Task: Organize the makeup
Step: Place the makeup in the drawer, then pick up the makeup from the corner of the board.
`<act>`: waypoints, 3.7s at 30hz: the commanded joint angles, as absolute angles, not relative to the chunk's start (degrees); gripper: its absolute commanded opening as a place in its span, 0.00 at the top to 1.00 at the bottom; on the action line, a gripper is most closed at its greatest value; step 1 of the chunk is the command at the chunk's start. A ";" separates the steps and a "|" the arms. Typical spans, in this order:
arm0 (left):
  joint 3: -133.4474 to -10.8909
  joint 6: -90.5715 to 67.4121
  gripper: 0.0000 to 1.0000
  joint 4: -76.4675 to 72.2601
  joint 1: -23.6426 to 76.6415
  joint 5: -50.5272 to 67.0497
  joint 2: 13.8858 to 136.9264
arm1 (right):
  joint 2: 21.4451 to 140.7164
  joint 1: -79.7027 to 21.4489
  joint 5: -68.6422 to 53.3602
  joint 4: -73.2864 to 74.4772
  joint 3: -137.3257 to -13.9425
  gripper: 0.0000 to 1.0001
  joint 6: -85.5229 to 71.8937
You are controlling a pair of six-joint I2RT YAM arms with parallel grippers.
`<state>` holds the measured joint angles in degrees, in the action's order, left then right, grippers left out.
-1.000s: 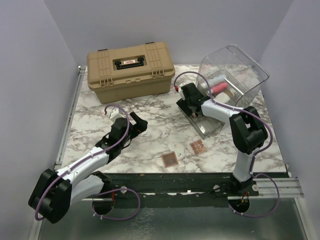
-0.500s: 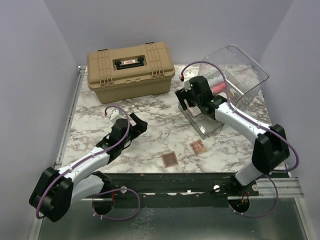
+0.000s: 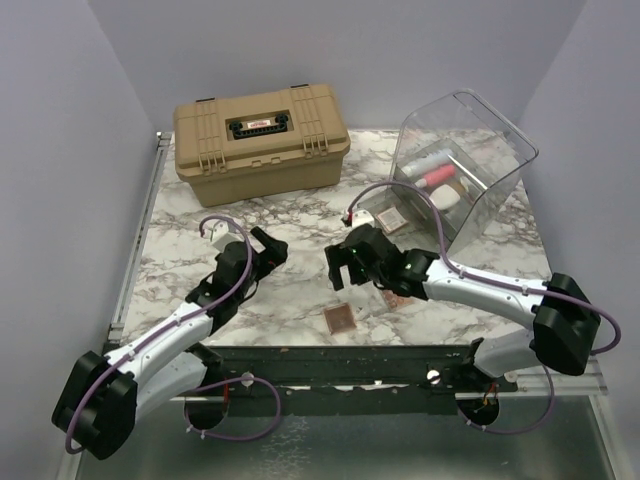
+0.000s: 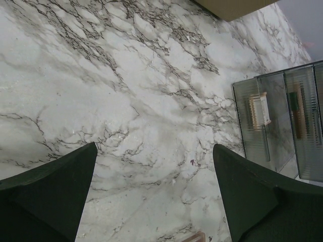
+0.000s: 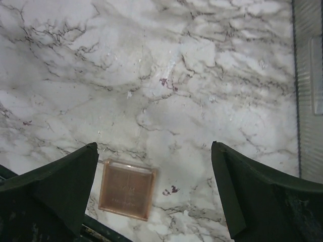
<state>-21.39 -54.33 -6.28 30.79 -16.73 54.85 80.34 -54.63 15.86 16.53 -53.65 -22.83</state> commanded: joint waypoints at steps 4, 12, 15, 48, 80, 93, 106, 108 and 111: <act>-19.58 -55.65 0.01 -4.40 30.42 -20.59 51.86 | 79.32 -59.97 18.15 20.28 -49.62 0.00 -38.70; -19.70 -55.81 0.01 -4.02 30.36 -20.37 51.74 | 88.63 -68.86 30.67 37.30 -57.62 0.00 -49.54; -19.22 -56.24 0.01 -3.91 30.32 -20.59 51.06 | 93.84 -71.77 31.80 40.40 -61.20 0.00 -51.49; -18.46 -56.91 0.01 -2.79 30.32 -21.95 49.75 | 96.46 -73.60 27.50 28.39 -56.27 0.06 -49.68; -18.68 -56.51 0.01 -2.77 30.24 -21.86 49.34 | 99.96 -67.60 24.36 26.79 -56.70 0.27 -39.28; -18.61 -56.44 0.01 -2.55 30.15 -21.84 49.12 | 95.80 -63.28 18.21 24.23 -52.19 0.17 -34.58; -18.98 -56.01 0.01 -2.71 29.97 -21.60 50.07 | 97.17 -65.56 14.91 28.74 -53.89 0.18 -38.27; -19.03 -55.94 0.01 -2.89 29.97 -21.39 50.30 | 96.81 -66.04 15.07 29.12 -54.18 0.19 -38.47; -19.00 -55.83 0.01 -3.07 29.94 -21.27 50.53 | 96.70 -66.40 15.79 29.60 -54.34 0.21 -38.87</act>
<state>-19.09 -56.47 -3.64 30.37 -20.64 50.09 95.68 -65.43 17.89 25.47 -54.11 -37.32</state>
